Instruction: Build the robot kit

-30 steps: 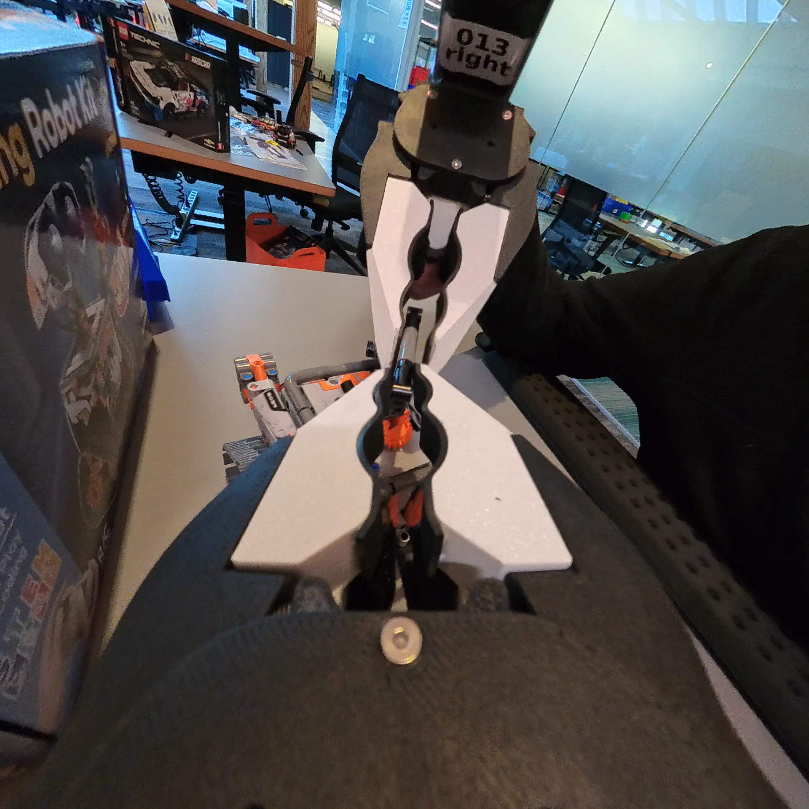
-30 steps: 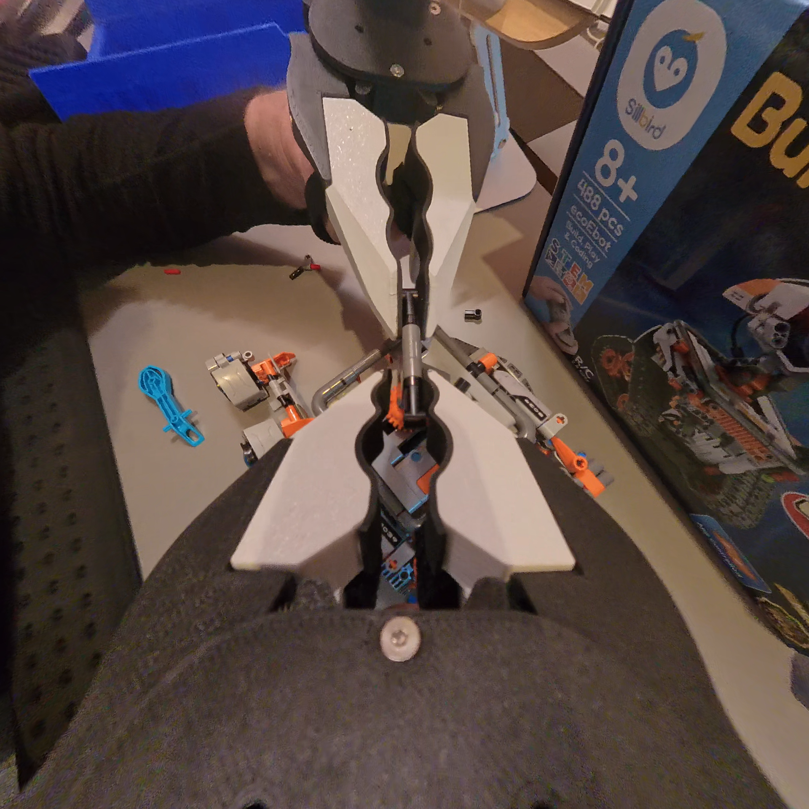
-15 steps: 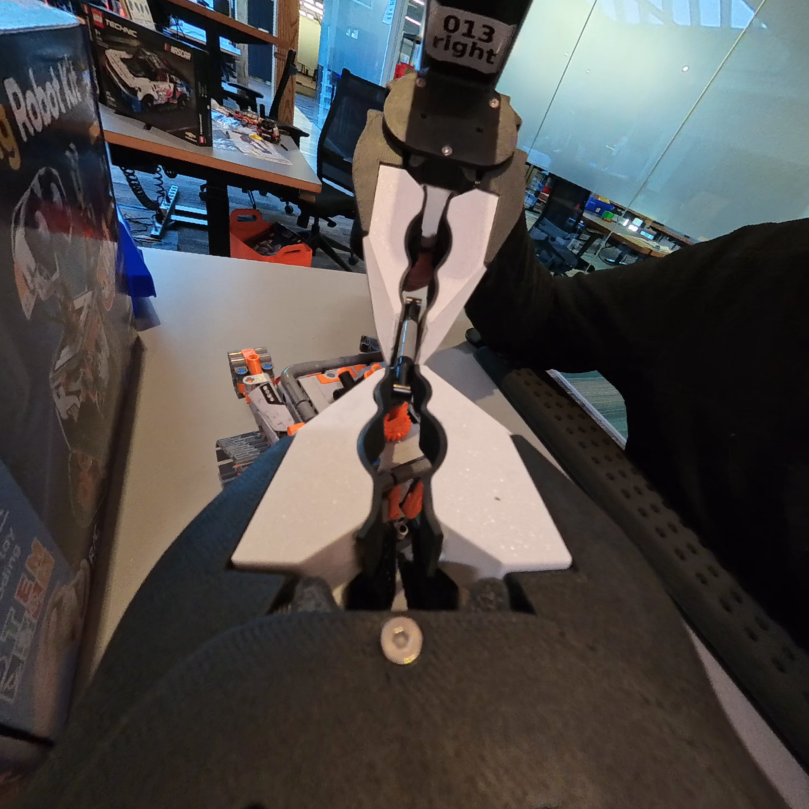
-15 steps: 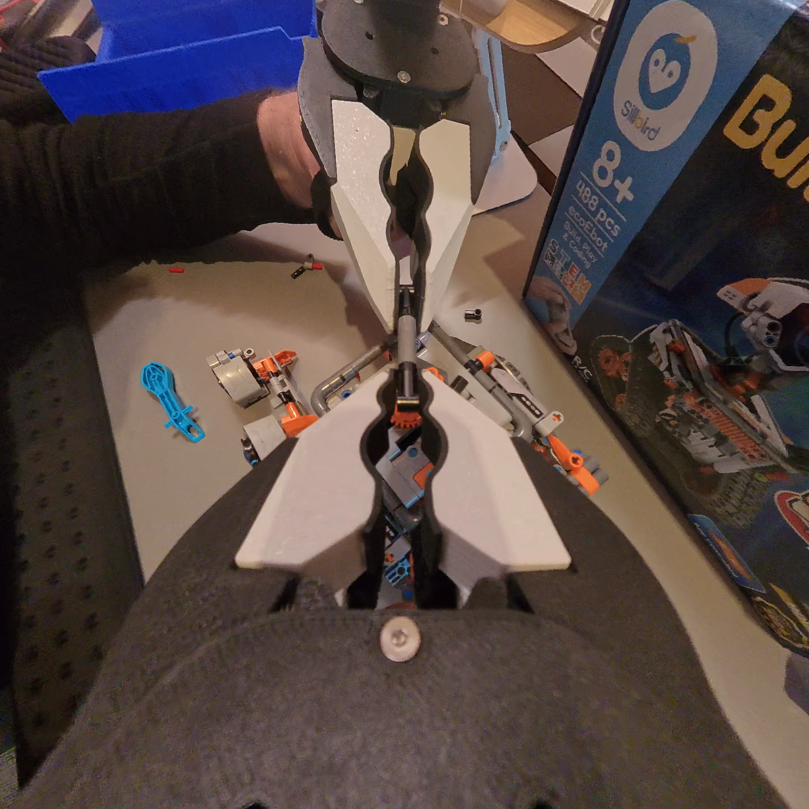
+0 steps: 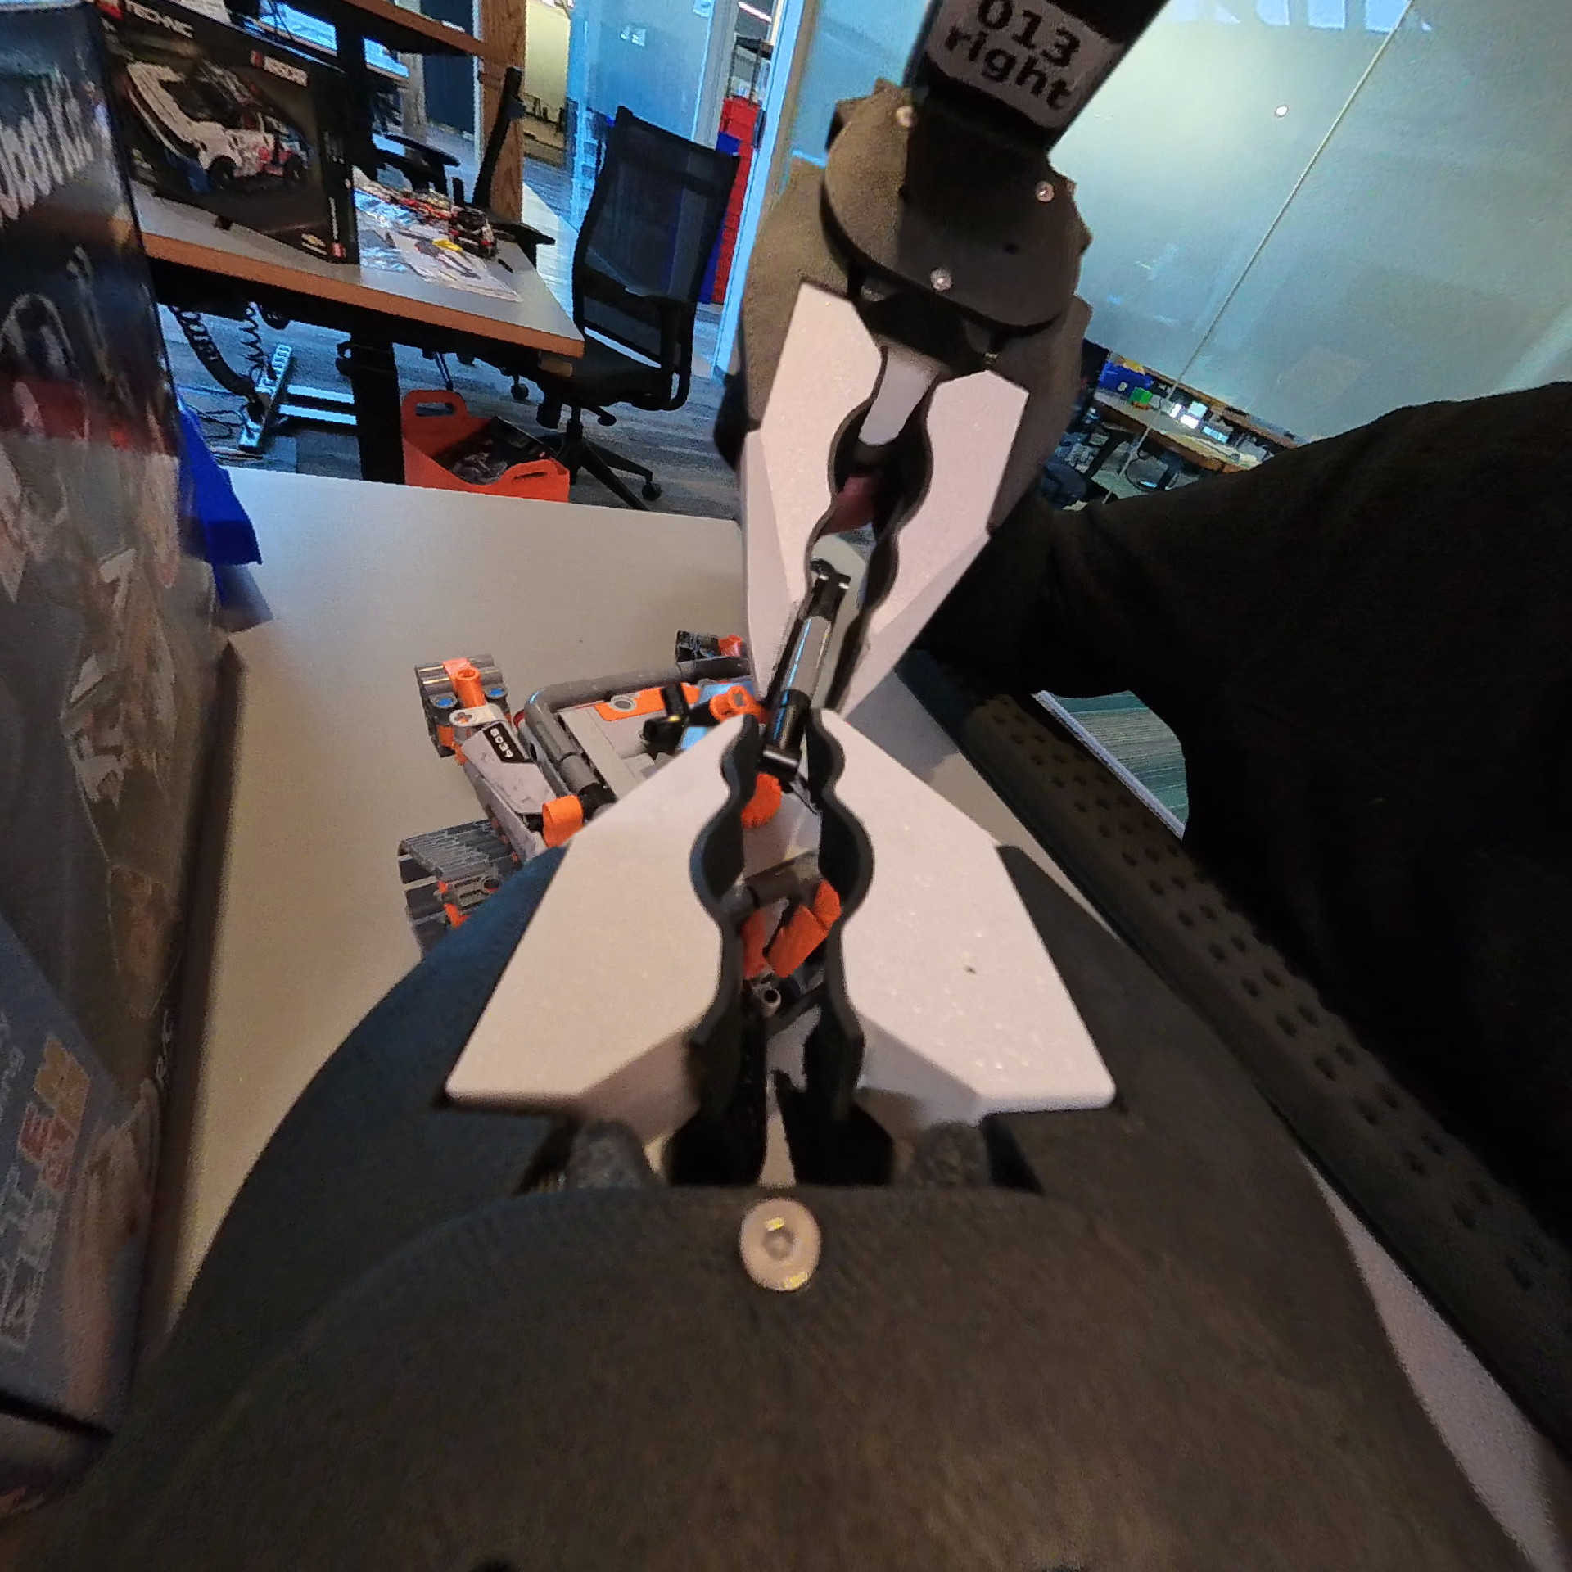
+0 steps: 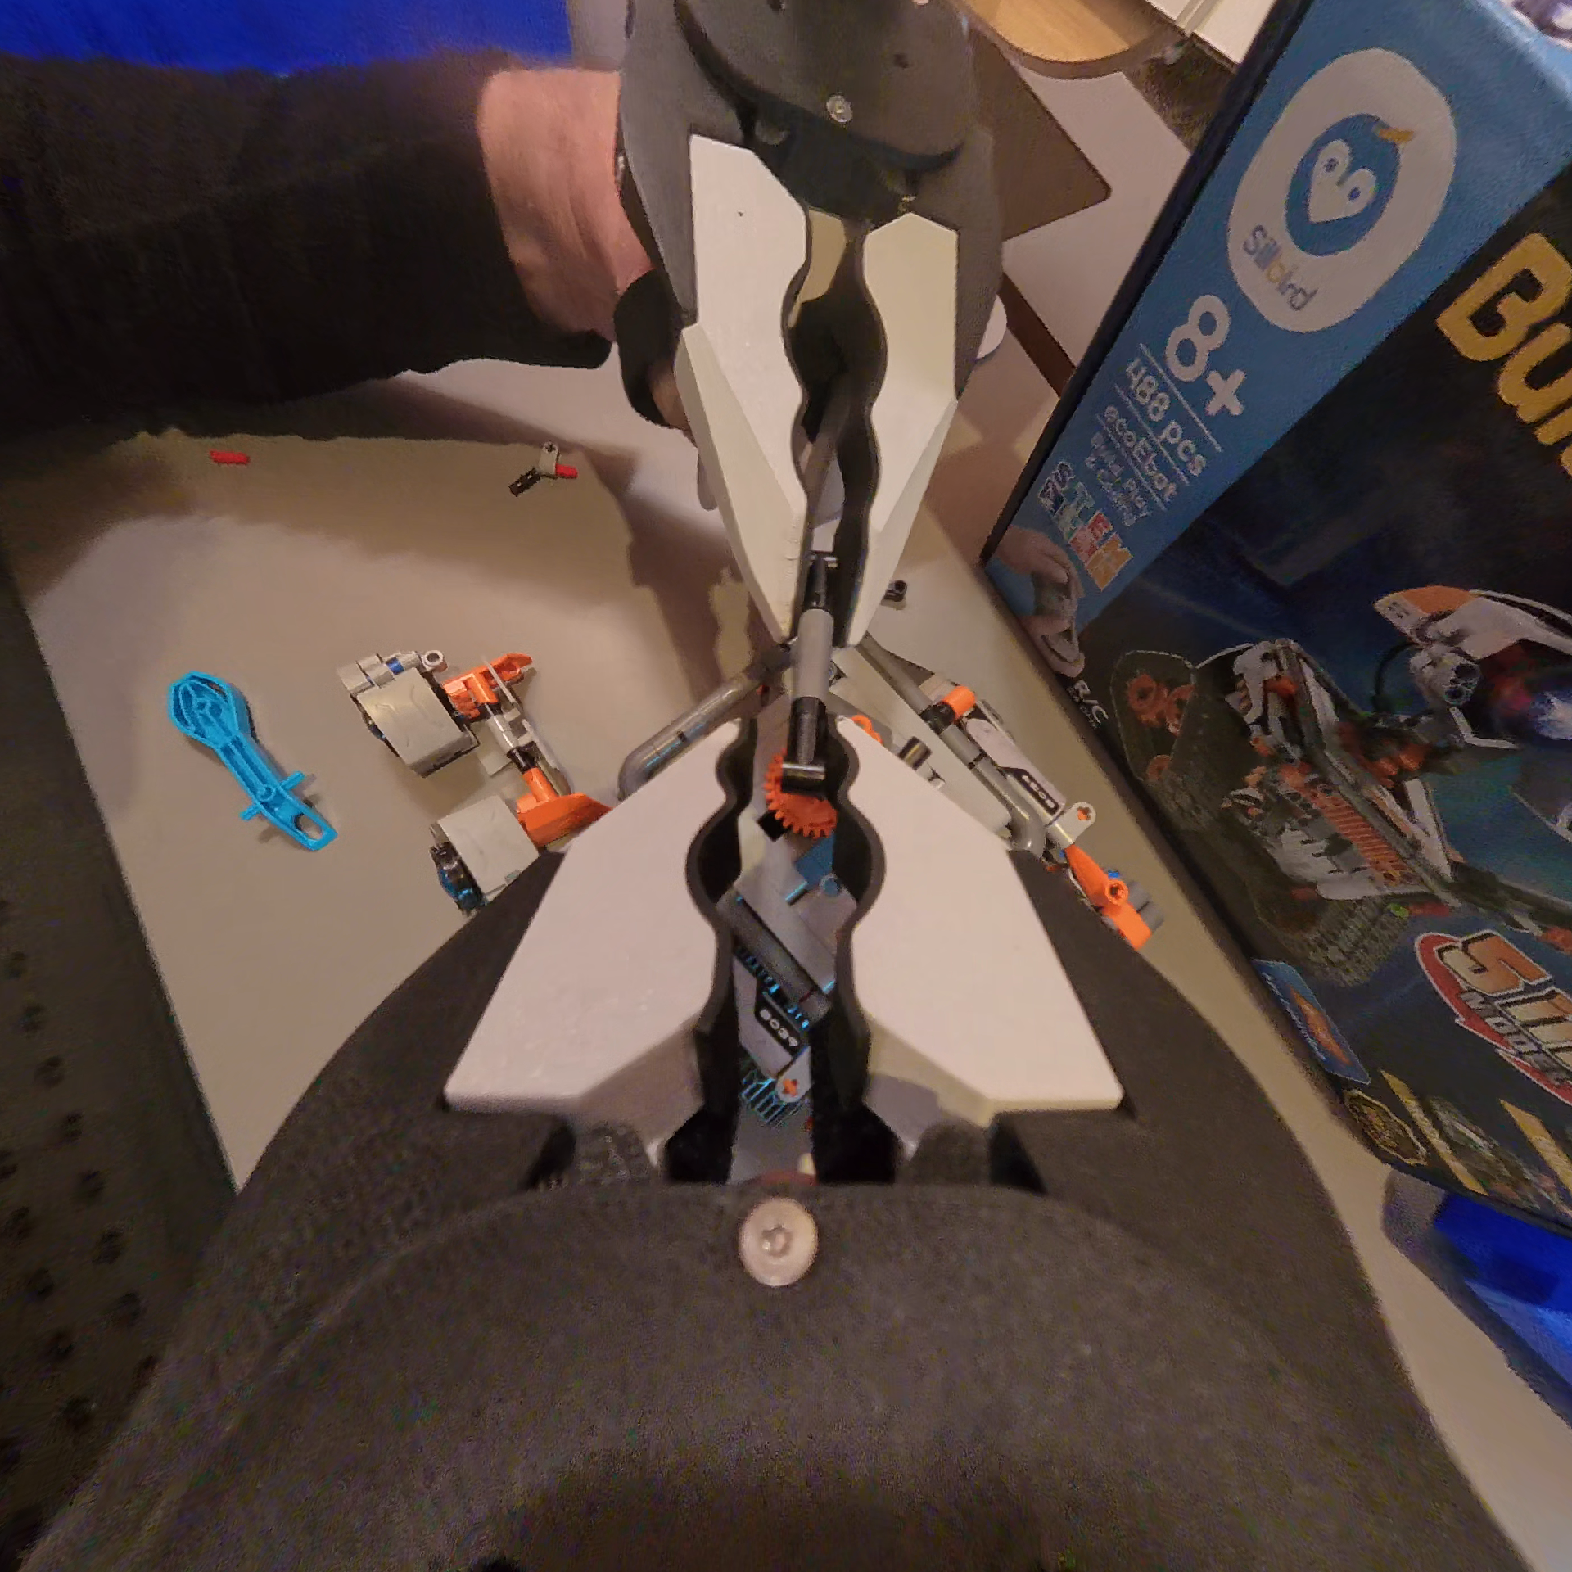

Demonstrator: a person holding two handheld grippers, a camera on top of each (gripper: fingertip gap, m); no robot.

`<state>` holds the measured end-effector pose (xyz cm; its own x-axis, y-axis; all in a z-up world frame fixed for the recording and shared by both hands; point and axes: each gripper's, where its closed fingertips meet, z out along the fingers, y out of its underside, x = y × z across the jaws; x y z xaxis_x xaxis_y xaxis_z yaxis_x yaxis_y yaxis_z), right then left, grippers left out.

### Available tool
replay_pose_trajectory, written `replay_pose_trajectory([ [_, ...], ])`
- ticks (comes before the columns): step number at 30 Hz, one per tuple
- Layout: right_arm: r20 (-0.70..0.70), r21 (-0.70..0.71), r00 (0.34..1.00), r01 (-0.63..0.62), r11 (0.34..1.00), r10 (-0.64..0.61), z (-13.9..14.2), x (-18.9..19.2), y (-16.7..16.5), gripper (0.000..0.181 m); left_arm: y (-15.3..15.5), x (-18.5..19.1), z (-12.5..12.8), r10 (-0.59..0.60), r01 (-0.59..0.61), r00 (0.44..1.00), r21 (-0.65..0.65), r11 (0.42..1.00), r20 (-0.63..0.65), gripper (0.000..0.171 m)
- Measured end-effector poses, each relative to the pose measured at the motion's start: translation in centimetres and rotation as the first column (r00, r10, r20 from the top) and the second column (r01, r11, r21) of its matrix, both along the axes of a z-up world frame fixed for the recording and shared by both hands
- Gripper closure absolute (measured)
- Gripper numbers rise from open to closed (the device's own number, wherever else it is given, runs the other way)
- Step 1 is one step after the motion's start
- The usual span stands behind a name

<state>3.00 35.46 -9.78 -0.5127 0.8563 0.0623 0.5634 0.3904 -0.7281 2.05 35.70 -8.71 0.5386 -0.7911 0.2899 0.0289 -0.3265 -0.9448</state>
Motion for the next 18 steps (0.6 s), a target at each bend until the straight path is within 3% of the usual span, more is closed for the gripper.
replay_pose_trajectory([
  [8,-0.019,0.237,1.0,0.002,0.971,0.003,-0.6,0.4,-0.8,0.158,-1.0,0.3,-0.7,-0.044,0.047,0.995,0.033,0.998,-0.089,0.162],
  [18,-0.034,0.33,0.999,0.011,0.944,0.0,-0.7,0.4,-0.6,0.162,-1.4,0.7,-1.0,-0.053,0.063,0.987,0.064,0.996,-0.149,0.162],
])
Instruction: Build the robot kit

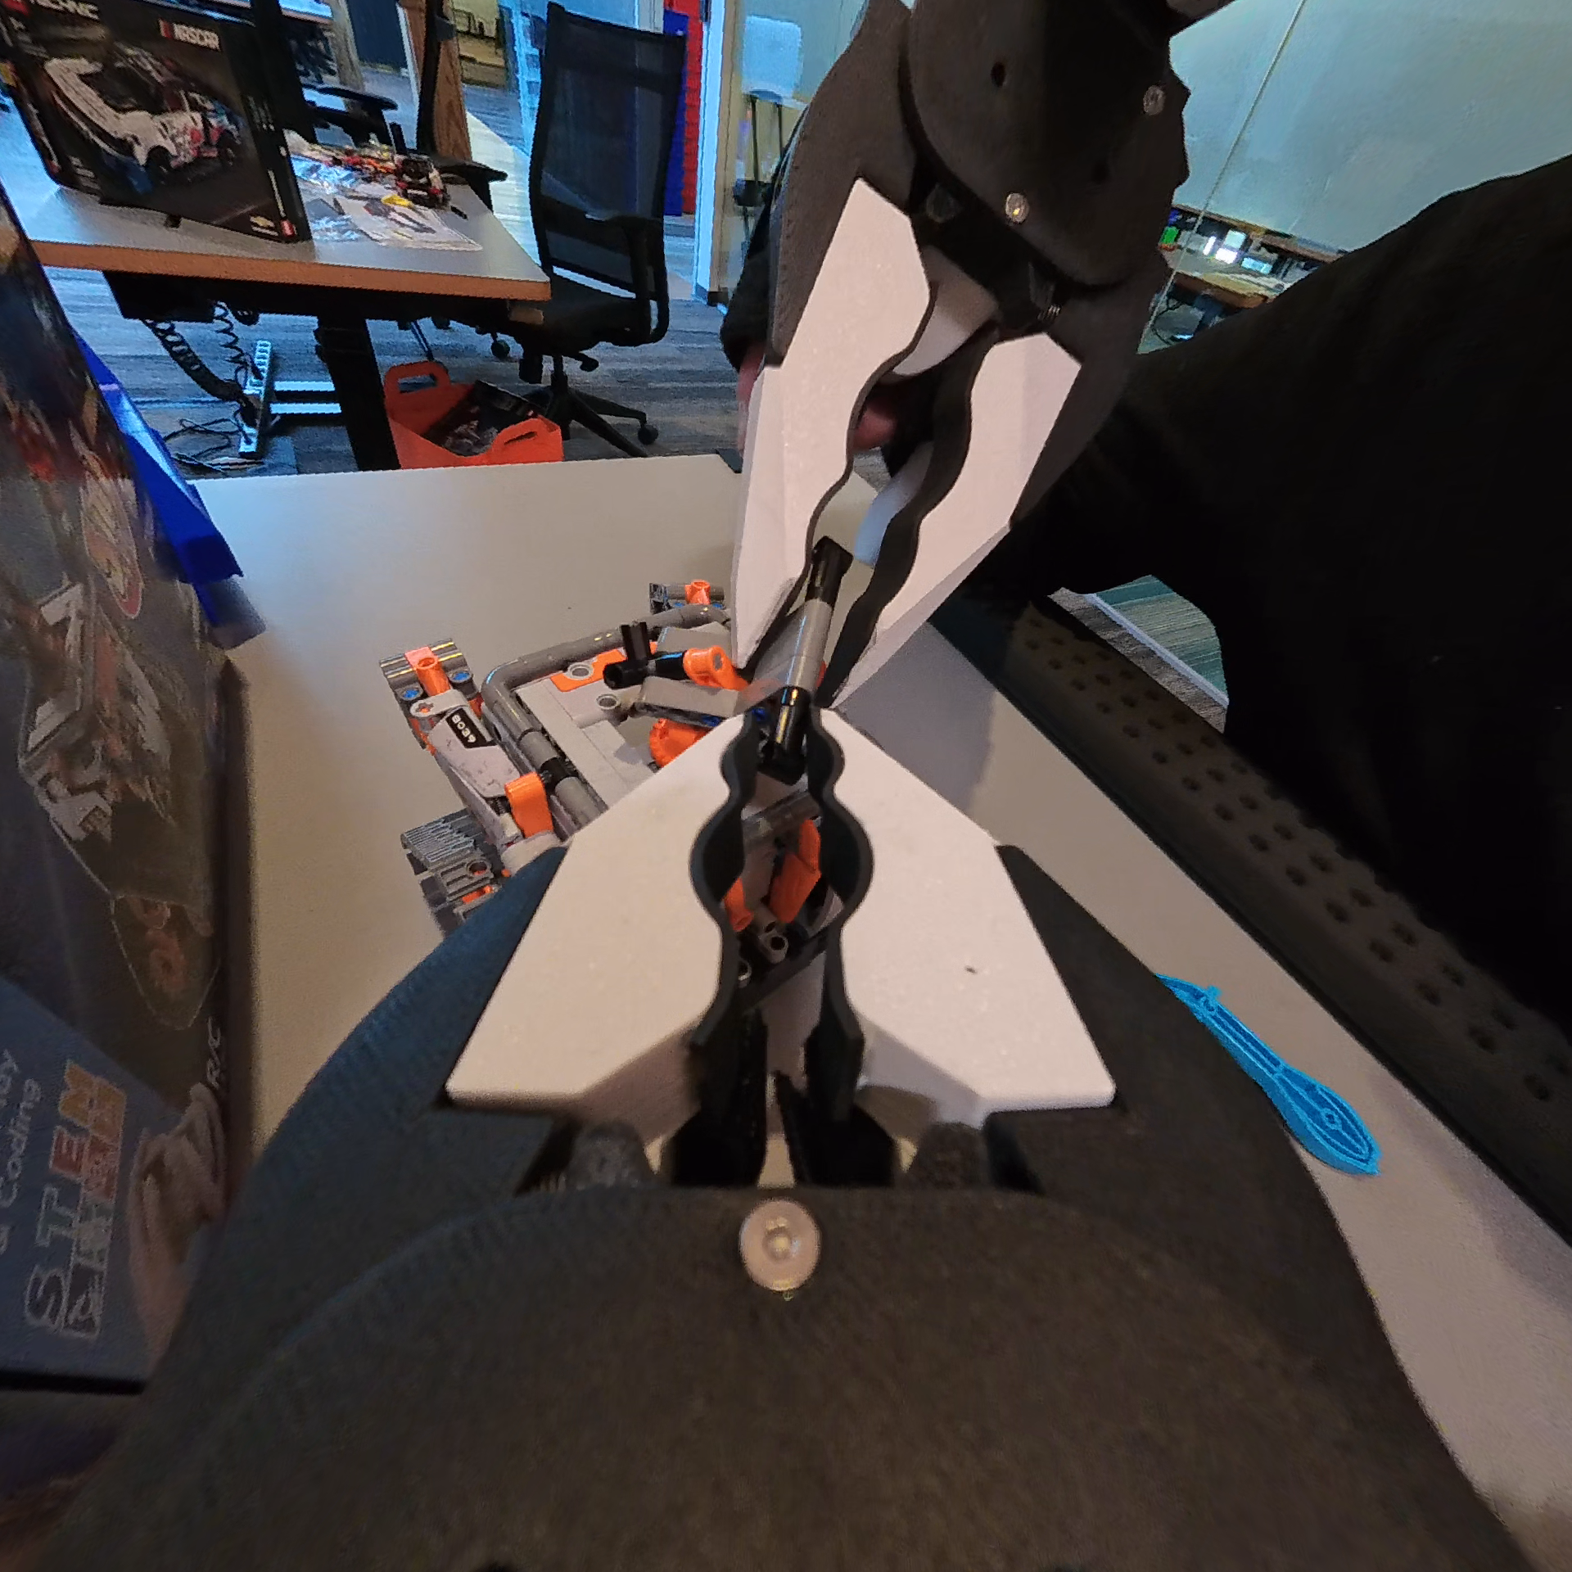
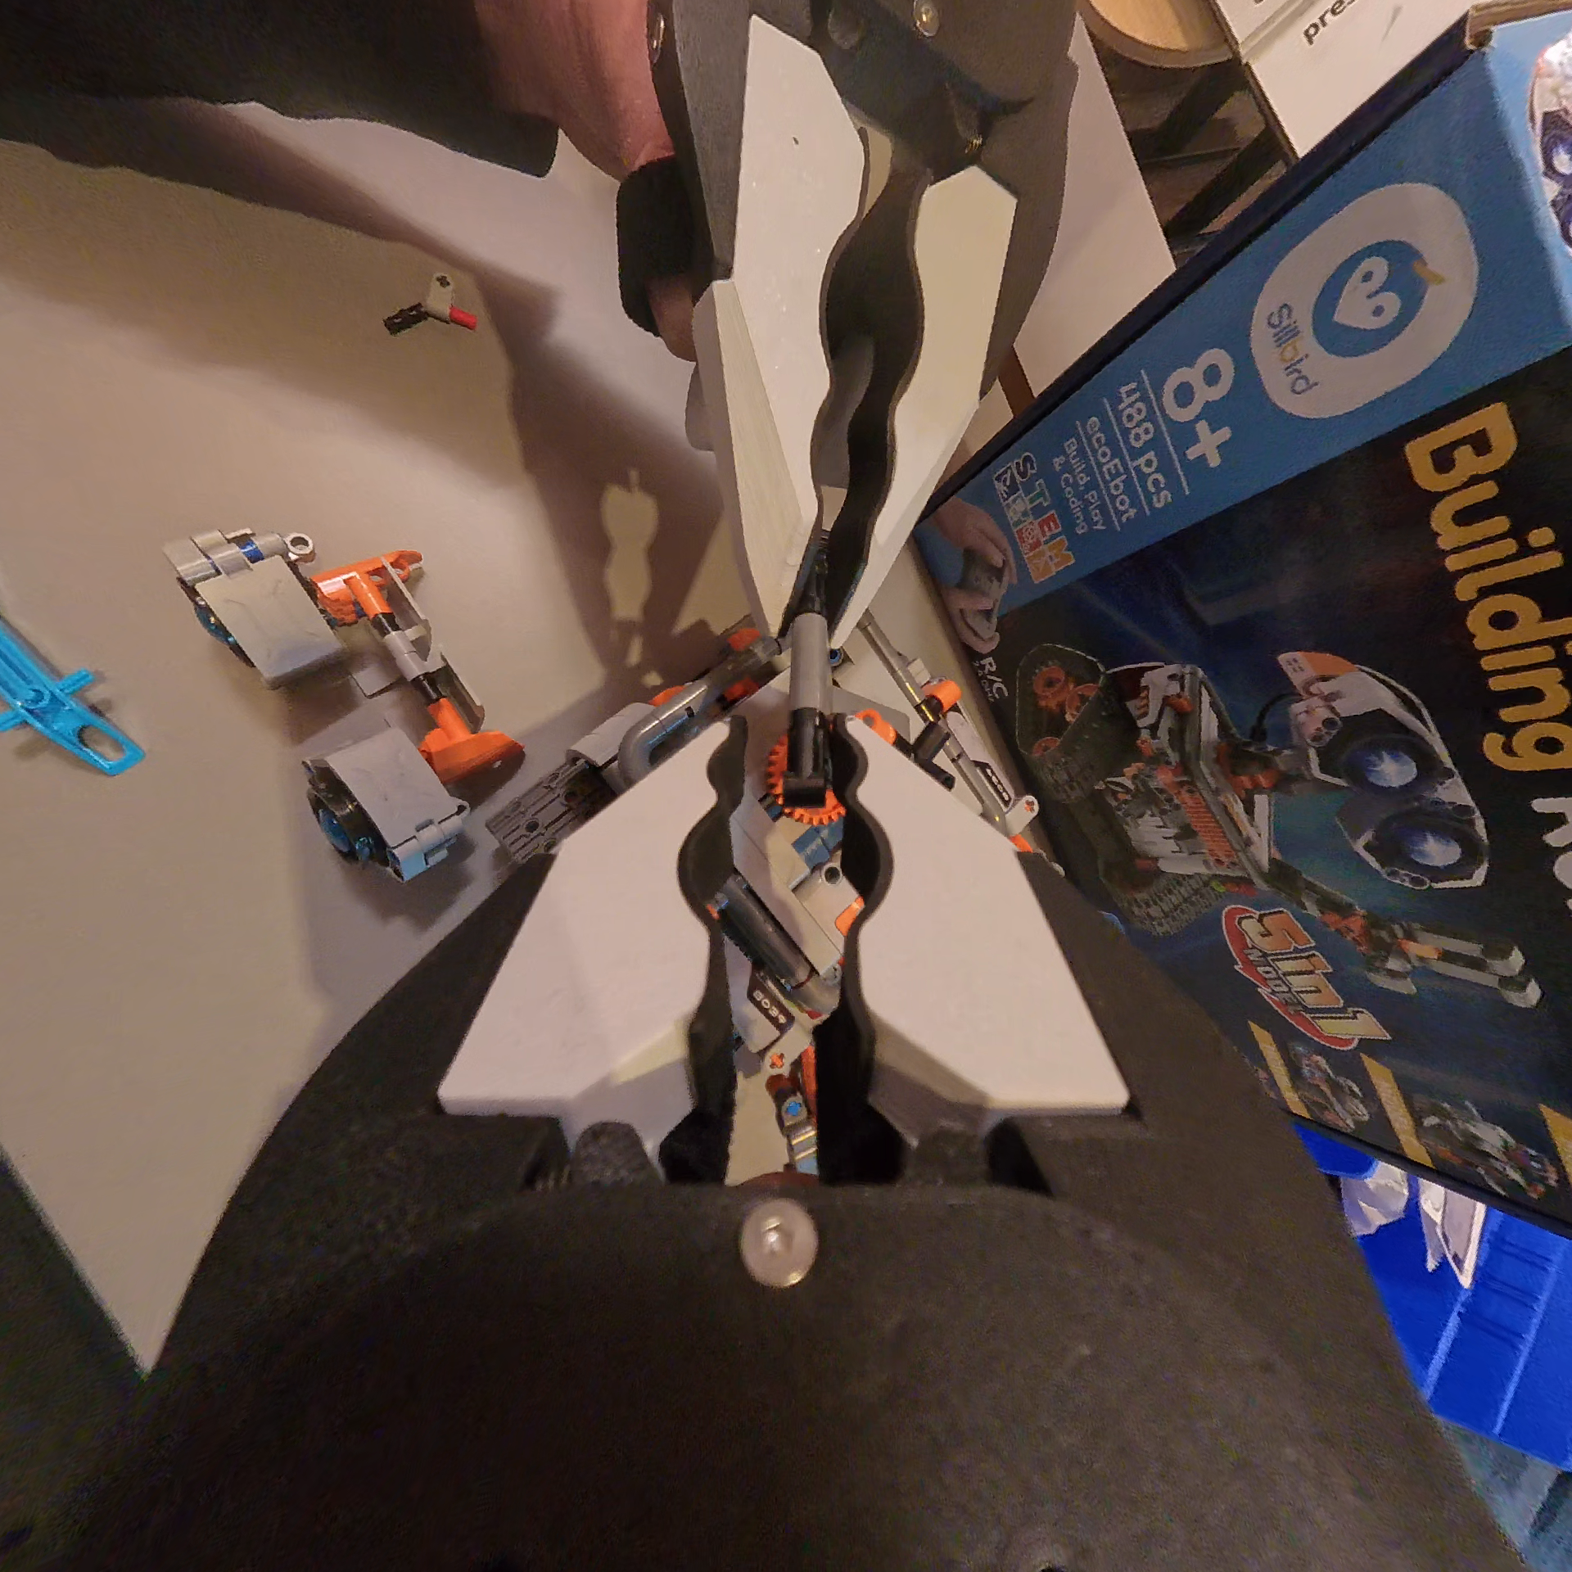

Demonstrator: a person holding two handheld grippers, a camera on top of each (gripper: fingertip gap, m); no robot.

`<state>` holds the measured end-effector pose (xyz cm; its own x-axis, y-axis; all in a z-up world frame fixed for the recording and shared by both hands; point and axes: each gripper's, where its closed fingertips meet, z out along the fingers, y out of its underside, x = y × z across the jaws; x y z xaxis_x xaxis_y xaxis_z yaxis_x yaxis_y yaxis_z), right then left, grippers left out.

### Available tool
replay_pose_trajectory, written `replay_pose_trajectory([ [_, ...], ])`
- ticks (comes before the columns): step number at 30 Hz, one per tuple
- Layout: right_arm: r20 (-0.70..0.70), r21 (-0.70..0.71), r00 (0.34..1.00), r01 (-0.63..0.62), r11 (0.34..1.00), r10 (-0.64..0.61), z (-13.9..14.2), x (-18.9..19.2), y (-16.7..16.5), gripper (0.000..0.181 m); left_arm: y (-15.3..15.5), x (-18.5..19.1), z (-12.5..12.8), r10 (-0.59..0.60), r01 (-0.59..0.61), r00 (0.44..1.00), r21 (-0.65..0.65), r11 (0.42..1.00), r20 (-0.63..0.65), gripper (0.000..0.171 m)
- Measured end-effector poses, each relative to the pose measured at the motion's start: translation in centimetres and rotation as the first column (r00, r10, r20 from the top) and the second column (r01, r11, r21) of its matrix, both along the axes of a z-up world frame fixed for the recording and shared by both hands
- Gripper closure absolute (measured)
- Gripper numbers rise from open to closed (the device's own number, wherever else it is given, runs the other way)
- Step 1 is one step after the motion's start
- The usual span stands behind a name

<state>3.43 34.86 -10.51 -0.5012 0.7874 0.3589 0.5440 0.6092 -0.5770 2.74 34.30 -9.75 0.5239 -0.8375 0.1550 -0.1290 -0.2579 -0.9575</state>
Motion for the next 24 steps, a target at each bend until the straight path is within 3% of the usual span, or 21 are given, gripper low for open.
replay_pose_trajectory([
  [10,-0.016,0.01,1.0,0.004,1.0,-0.003,0.18,-0.25,0.64,0.174,0.13,0.24,0.17,0.011,-0.01,1.0,0.013,1.0,-0.004,0.162],
  [24,-0.012,-0.019,1.0,-0.002,1.0,0.002,0.19,-0.27,0.85,0.174,0.33,0.27,0.25,0.019,-0.019,1.0,0.009,1.0,0.015,0.163],
])
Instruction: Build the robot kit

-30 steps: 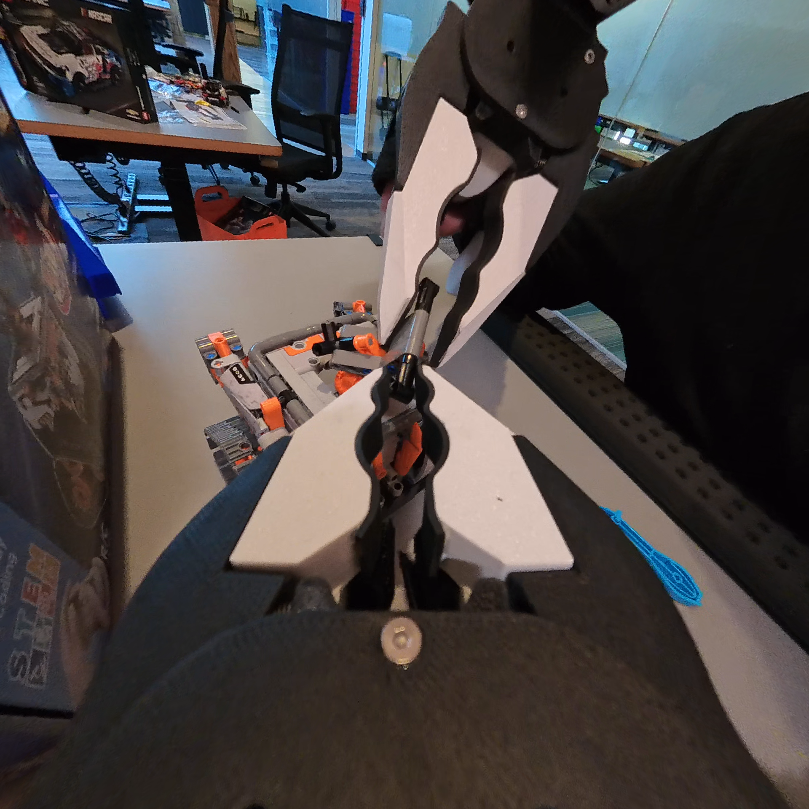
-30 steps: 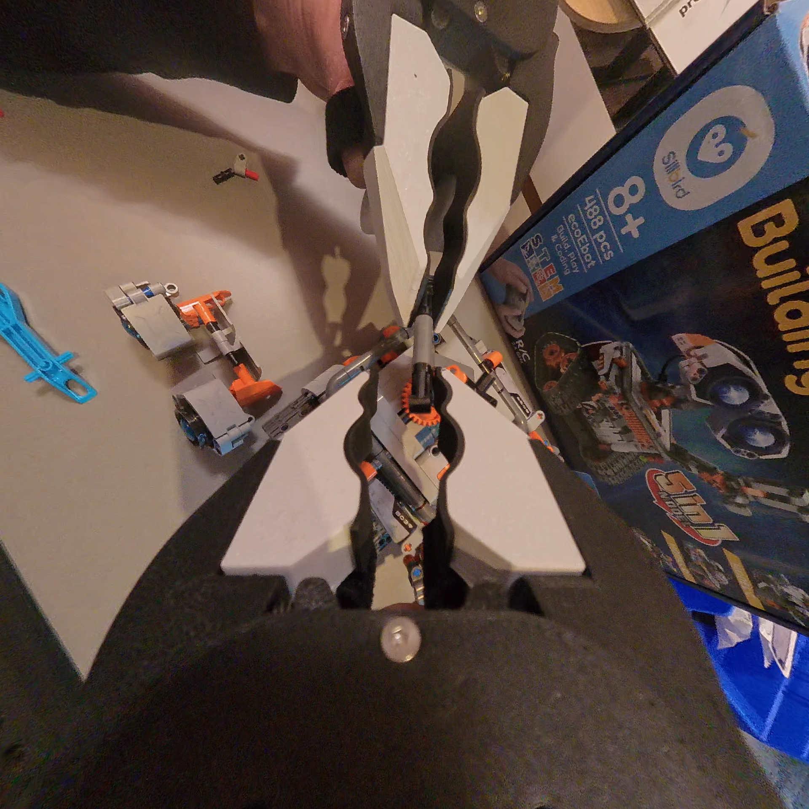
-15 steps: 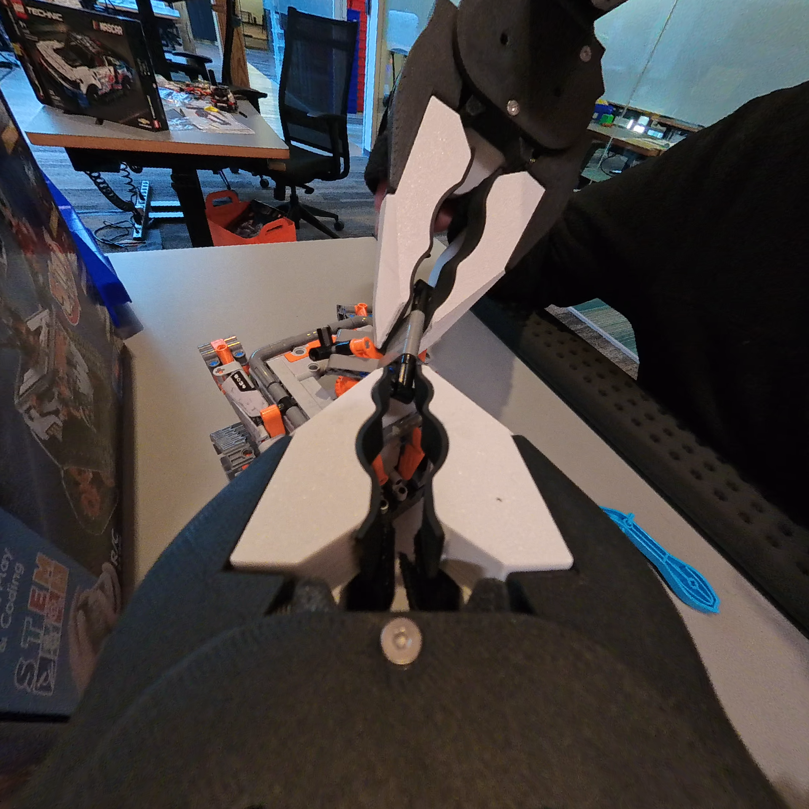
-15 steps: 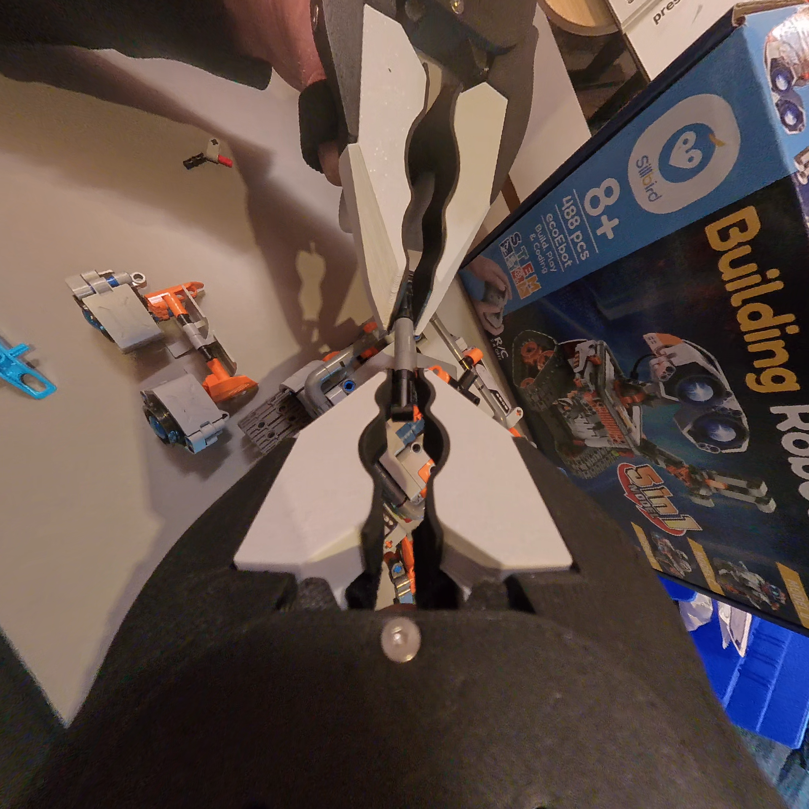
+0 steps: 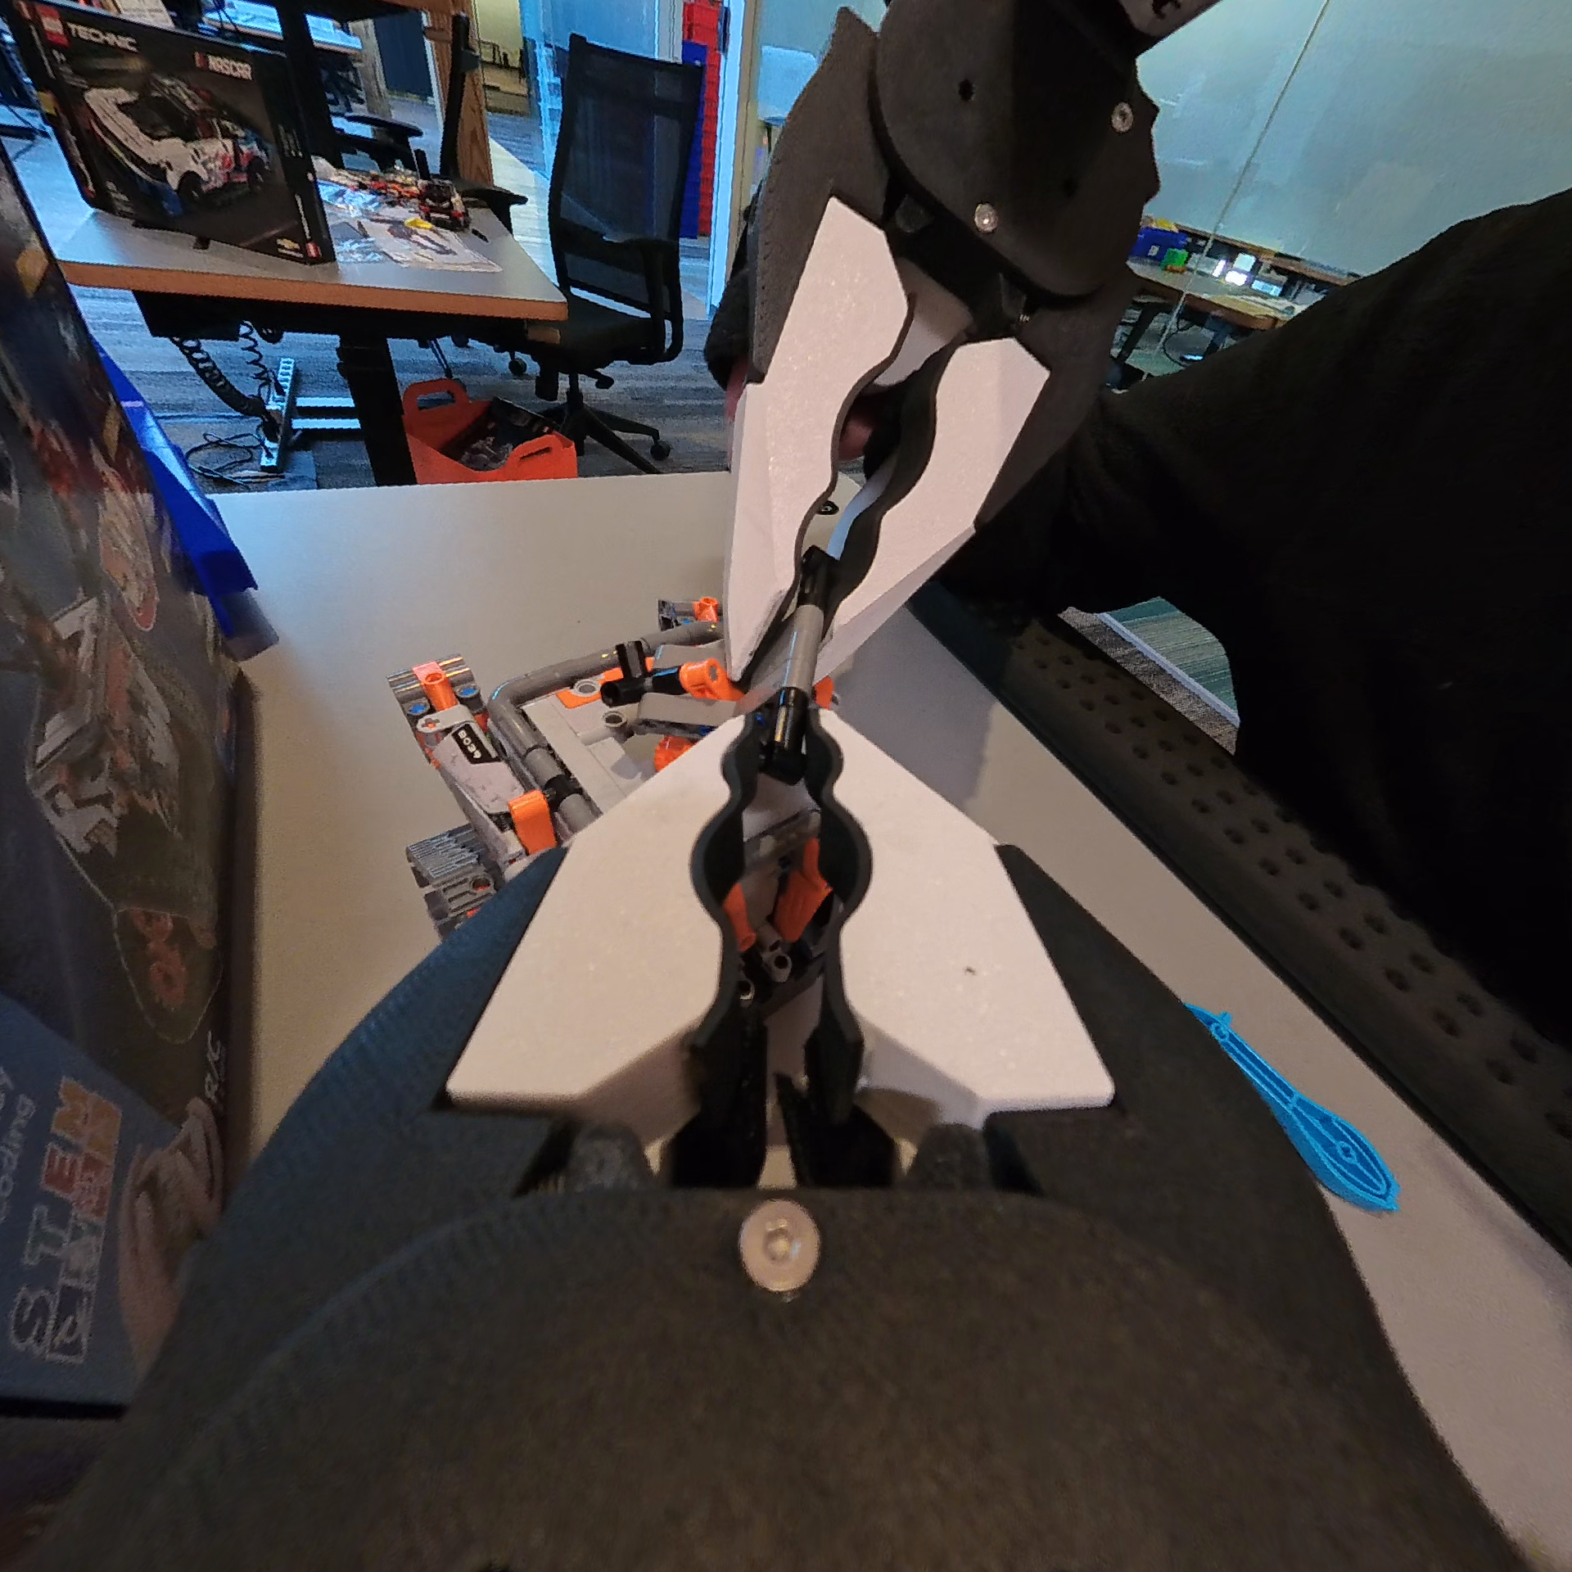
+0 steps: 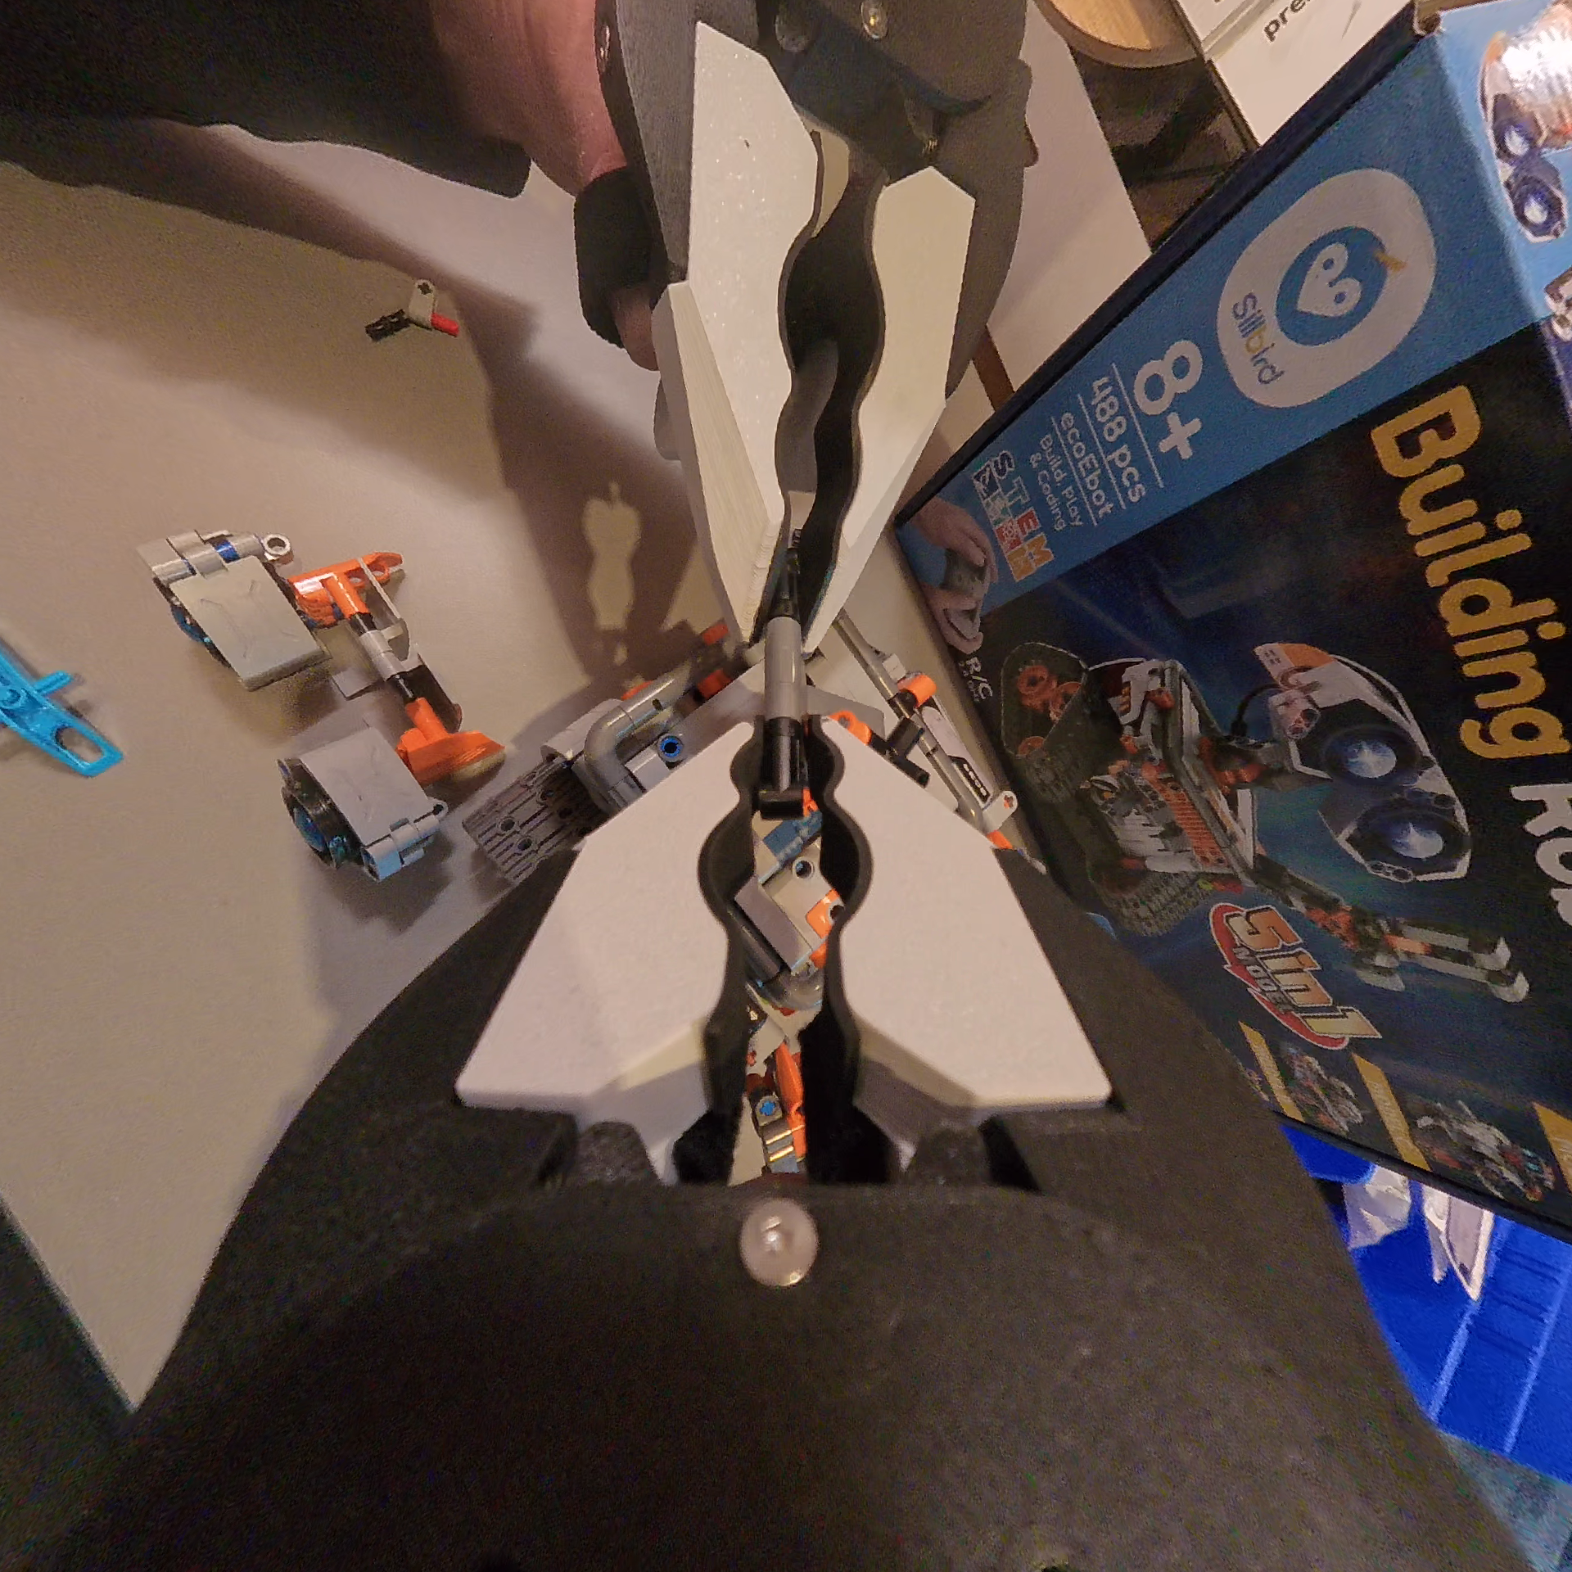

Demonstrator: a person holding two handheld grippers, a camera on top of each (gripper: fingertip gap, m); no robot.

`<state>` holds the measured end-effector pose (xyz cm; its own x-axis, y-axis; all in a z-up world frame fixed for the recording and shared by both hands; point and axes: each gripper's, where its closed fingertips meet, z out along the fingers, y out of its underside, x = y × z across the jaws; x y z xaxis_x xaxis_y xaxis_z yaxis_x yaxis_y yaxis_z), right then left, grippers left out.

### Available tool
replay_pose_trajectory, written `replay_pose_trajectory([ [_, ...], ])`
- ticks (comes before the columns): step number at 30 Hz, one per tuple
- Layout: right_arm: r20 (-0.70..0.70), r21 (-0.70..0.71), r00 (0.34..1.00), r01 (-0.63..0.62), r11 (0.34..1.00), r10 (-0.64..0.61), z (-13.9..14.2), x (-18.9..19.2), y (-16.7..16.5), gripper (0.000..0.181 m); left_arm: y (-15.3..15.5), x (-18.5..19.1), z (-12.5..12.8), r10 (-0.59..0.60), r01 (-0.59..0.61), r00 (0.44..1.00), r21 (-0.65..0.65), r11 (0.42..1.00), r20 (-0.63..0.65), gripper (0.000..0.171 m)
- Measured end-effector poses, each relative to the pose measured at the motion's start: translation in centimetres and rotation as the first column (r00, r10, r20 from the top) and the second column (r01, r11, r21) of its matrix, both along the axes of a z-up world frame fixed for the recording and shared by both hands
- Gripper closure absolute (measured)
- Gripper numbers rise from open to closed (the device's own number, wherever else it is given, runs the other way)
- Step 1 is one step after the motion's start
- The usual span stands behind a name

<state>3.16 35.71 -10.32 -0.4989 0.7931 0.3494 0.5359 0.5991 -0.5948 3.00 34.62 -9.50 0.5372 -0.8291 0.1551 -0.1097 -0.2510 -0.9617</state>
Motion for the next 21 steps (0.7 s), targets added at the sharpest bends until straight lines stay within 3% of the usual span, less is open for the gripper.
replay_pose_trajectory([
  [15,-0.018,-0.204,0.994,-0.11,0.973,0.108,0.7,-0.1,0.4,0.174,0.0,0.2,0.3,0.002,-0.002,1.0,0.015,1.0,0.01,0.163],
  [18,-0.073,-0.322,0.984,-0.177,0.93,0.161,1.8,0.0,1.0,0.175,0.0,-0.2,1.3,0.011,-0.013,0.999,0.035,0.999,0.049,0.155],
  [21,-0.218,-0.474,0.934,-0.356,0.805,0.284,4.3,1.0,0.8,0.176,0.4,-1.2,2.1,0.048,-0.053,0.993,0.051,0.997,0.105,0.151],
])
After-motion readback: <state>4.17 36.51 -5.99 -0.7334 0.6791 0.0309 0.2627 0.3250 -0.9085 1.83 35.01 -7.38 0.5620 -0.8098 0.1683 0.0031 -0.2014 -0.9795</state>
